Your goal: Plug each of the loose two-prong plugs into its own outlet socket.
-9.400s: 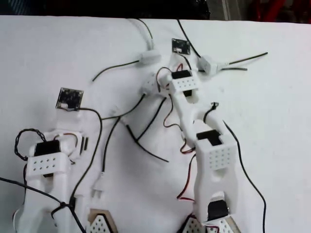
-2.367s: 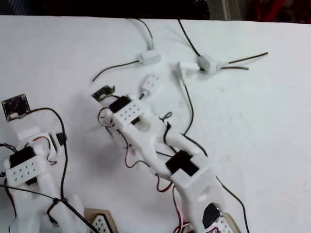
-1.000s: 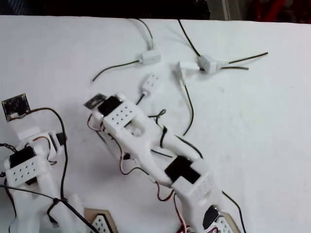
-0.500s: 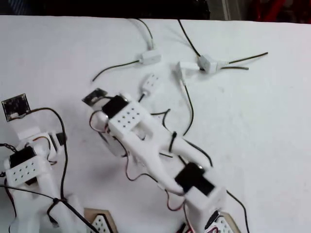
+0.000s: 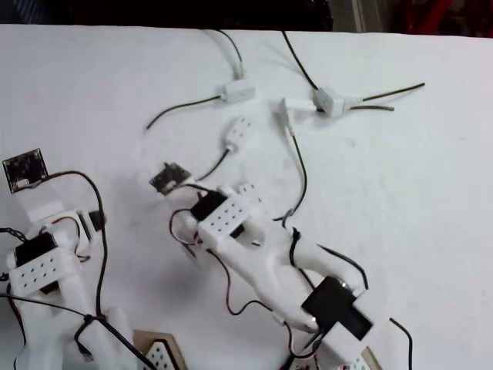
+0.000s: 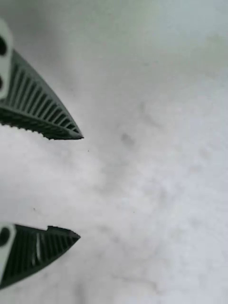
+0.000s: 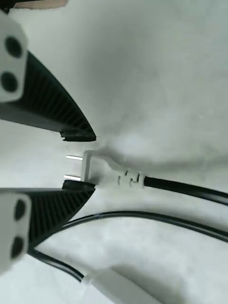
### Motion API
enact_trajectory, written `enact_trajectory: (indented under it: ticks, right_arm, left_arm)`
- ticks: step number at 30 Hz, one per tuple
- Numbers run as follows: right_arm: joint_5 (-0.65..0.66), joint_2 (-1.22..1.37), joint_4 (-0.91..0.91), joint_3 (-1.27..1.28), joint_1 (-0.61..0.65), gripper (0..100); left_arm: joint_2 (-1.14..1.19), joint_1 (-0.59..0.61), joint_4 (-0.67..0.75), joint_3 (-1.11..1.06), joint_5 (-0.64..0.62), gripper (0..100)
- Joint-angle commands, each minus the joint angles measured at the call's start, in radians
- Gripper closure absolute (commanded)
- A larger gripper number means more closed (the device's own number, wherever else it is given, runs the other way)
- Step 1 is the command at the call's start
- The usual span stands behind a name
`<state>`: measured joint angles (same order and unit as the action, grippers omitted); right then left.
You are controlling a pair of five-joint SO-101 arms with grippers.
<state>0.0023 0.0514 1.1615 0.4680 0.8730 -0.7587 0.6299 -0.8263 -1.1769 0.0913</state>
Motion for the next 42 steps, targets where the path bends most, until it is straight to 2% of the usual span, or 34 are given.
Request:
enact_trajectory:
  ticks: [1,7,13,16,21,26,30,34,42]
  right_arm:
    - [0.012,-0.018,-0.042,0.005,0.007,86.3]
    - [0.012,0.133,-0.102,0.000,0.008,86.5]
    - [0.012,0.133,-0.097,-0.023,0.007,89.6]
    - [0.012,0.104,-0.050,-0.041,0.008,88.6]
    - [0.009,0.004,0.090,-0.118,0.010,81.7]
    - [0.009,-0.076,0.128,-0.126,0.028,81.5]
    - [0.005,-0.077,0.099,-0.086,0.084,81.5]
    - [0.005,-0.074,-0.028,0.005,0.102,81.5]
    - [0.011,0.130,-0.084,0.044,0.012,81.5]
  left_arm:
    - [-0.028,-0.015,0.020,0.057,-0.005,71]
    - [-0.028,-0.015,0.020,0.057,-0.005,71]
    - [-0.028,-0.015,0.020,0.057,-0.005,71]
    - [-0.028,-0.015,0.020,0.057,-0.005,71]
    - [-0.028,-0.015,0.020,0.057,-0.005,71]
    - [-0.028,-0.015,0.020,0.057,-0.005,71]
    - [-0.028,-0.015,0.020,0.057,-0.005,71]
    - [-0.028,-0.015,0.020,0.057,-0.005,71]
    - [-0.028,-0.015,0.020,0.055,-0.005,71]
